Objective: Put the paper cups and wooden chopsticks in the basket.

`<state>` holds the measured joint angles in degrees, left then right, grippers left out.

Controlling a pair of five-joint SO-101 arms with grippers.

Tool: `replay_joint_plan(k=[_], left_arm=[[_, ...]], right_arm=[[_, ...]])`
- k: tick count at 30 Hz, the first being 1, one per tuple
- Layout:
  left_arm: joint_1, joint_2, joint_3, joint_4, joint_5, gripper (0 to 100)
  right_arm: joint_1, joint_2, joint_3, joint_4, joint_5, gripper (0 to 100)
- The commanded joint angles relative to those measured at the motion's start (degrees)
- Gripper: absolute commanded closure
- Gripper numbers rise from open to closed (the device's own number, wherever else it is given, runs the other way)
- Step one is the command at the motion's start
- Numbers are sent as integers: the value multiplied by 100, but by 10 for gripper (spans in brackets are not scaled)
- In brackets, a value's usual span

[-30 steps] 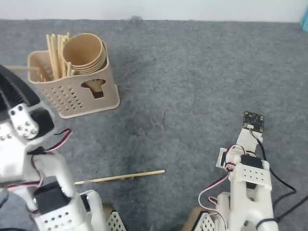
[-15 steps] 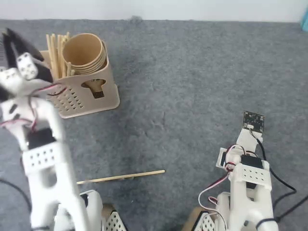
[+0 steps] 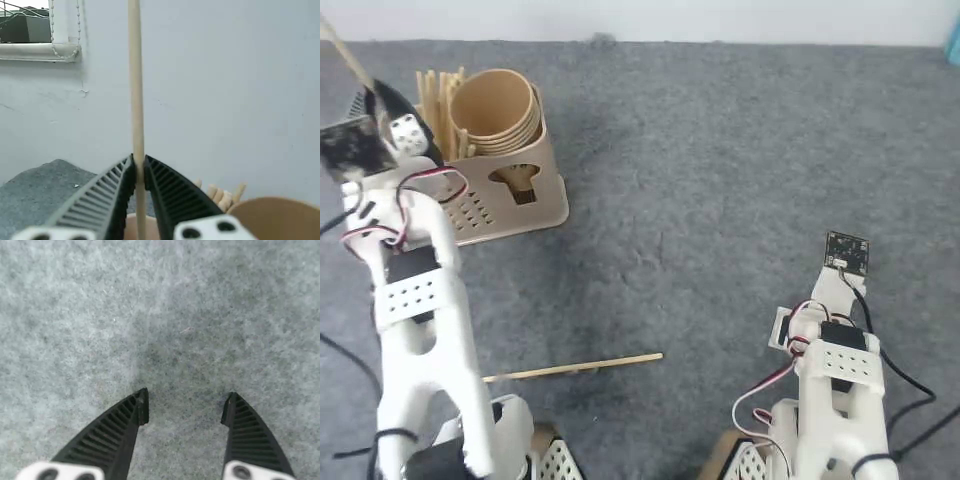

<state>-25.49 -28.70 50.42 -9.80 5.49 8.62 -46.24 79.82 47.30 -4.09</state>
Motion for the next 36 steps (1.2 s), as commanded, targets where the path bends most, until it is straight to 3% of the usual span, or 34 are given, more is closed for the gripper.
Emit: replay_joint_plan(k=[1, 8, 14, 16, 19, 23, 29, 36], left_arm=[[9, -62, -224, -79, -264, 982], [0, -62, -259, 791, -114, 754], [-290, -211, -558, 905, 536, 788], [-440, -501, -734, 1301, 668, 808], [-607, -1204, -1077, 2576, 668, 814], [-343, -2215, -1771, 4967, 624, 812], [1380, -2479, -2598, 8141, -1029, 813], [3121, -1556, -2026, 10171, -2822, 814]], right_arm=[[13, -127, -35, -92, 44, 747], [13, -127, -35, -92, 44, 747], [13, -127, -44, -101, 44, 747], [13, -127, -44, -101, 44, 747], [13, -127, -53, -101, 44, 747], [13, -127, -35, -189, 44, 747], [13, -127, -26, -198, 44, 748], [13, -127, -26, -180, 44, 748]])
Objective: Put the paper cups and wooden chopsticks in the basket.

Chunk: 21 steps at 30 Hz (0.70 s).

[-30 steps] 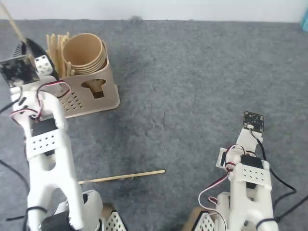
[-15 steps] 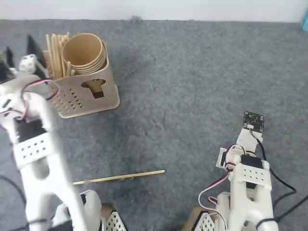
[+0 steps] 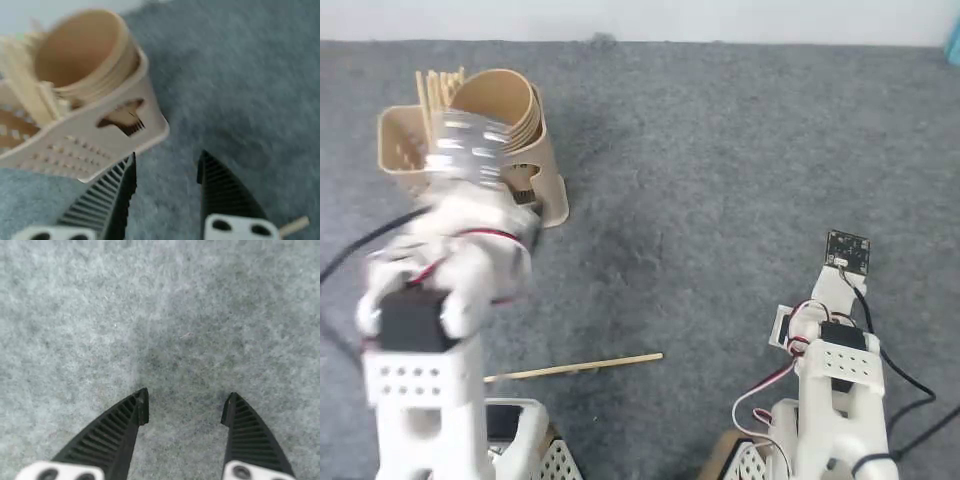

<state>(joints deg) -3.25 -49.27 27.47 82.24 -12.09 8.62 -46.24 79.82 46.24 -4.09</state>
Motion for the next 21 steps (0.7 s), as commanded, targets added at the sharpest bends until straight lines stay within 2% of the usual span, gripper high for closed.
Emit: replay_joint_plan(k=[1, 4, 9, 15, 21], left_arm=[[1090, 677, 505, 1152, -1354, 815], [1574, 1081, 1121, 1248, -2057, 816], [1820, 1222, 2026, 237, -2136, 816], [2418, 1248, 3292, -211, -2655, 815], [2356, 1257, 4022, -1758, -2444, 814]], right_arm=[[13, -127, -26, -75, 44, 747], [13, -127, -26, -66, 44, 747], [13, -127, -26, -66, 44, 747], [13, -127, -18, -57, 44, 747], [13, -127, -18, -57, 44, 747]])
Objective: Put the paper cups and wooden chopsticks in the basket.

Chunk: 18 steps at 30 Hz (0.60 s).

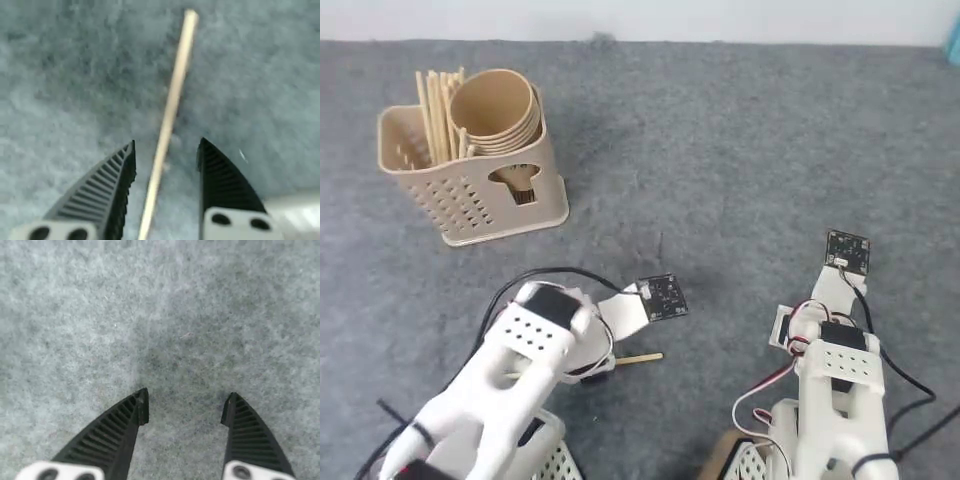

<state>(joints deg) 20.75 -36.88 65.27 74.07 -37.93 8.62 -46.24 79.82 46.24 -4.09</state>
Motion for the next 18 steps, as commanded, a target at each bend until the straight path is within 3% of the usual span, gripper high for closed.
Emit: replay_joint_plan(k=[1, 5, 9, 18], left_arm=[[-62, 26, 303, -1046, 132, 814], [-53, 26, 497, -1116, 132, 812], [-105, 26, 804, -1688, 123, 812], [-88, 35, 804, -1688, 176, 815]], right_arm=[[13, -127, -18, -57, 44, 747], [13, -127, -18, -57, 44, 747], [13, -127, -18, -57, 44, 747], [13, -127, -18, -48, 44, 748]])
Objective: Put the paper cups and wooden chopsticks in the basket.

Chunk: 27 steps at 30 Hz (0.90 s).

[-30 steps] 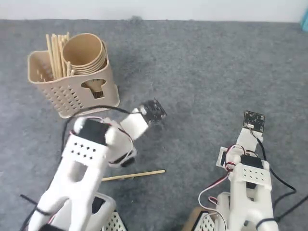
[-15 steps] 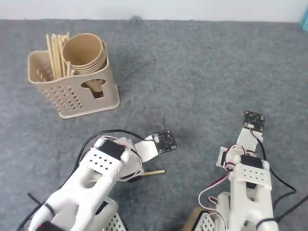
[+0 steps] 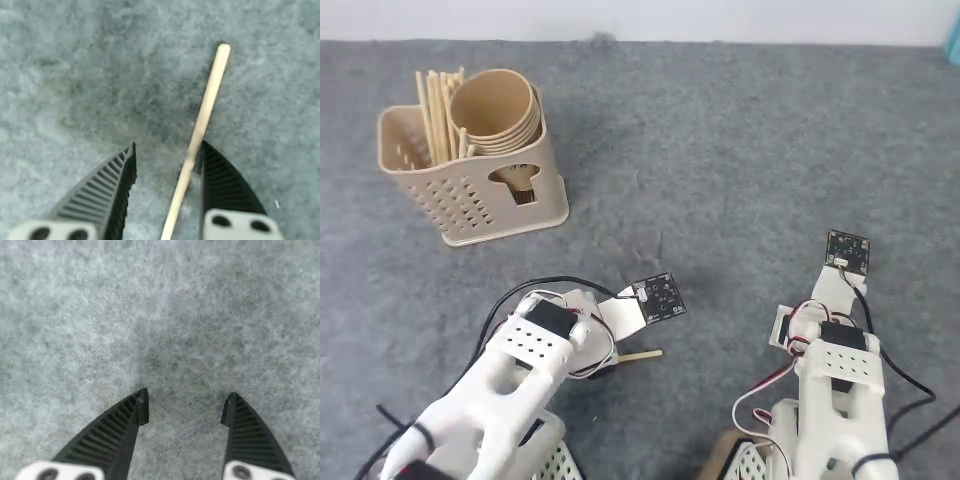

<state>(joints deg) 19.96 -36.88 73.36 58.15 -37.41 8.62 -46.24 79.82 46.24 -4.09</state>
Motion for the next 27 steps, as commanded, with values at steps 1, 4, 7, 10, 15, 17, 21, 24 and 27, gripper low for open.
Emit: replay_joint_plan(k=[1, 4, 7, 10, 15, 17, 21, 24, 27], left_arm=[[-18, 35, 4, -88, 123, 816], [-26, 62, 22, -88, 193, 817], [18, 466, -66, -53, 747, 817], [9, 1266, -462, 237, 1108, 817], [-167, 3042, -1516, 563, 756, 841], [-176, 3666, -1965, 774, 501, 925], [-237, 4299, -2589, 1187, 404, 986], [-325, 4026, -2615, 1266, 404, 988], [-378, 3367, -2615, 1644, 396, 988]], right_arm=[[13, -127, -18, -48, 44, 748], [13, -127, -18, -48, 44, 748], [13, -127, -18, -48, 44, 748], [13, -127, -18, -48, 44, 748], [13, -127, -18, -48, 44, 748], [13, -127, -18, -48, 44, 749], [13, -127, -18, -48, 44, 749], [13, -127, -18, -48, 44, 749], [13, -127, -18, -48, 44, 749]])
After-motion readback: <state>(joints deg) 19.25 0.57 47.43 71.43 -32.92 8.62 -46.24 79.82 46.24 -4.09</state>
